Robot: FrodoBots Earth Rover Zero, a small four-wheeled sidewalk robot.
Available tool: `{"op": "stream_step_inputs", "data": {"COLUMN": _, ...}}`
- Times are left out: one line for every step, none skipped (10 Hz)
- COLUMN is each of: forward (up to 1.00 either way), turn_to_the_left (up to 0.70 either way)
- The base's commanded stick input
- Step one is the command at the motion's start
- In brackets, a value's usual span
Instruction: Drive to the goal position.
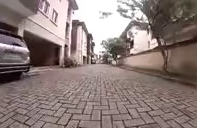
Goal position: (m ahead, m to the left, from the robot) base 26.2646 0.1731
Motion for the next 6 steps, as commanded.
{"op": "stream_step_inputs", "data": {"forward": 0.7, "turn_to_the_left": 0.0}}
{"op": "stream_step_inputs", "data": {"forward": 0.7, "turn_to_the_left": 0.0}}
{"op": "stream_step_inputs", "data": {"forward": 0.7, "turn_to_the_left": 0.0}}
{"op": "stream_step_inputs", "data": {"forward": 0.7, "turn_to_the_left": 0.0}}
{"op": "stream_step_inputs", "data": {"forward": 0.7, "turn_to_the_left": 0.0}}
{"op": "stream_step_inputs", "data": {"forward": 0.7, "turn_to_the_left": 0.0}}
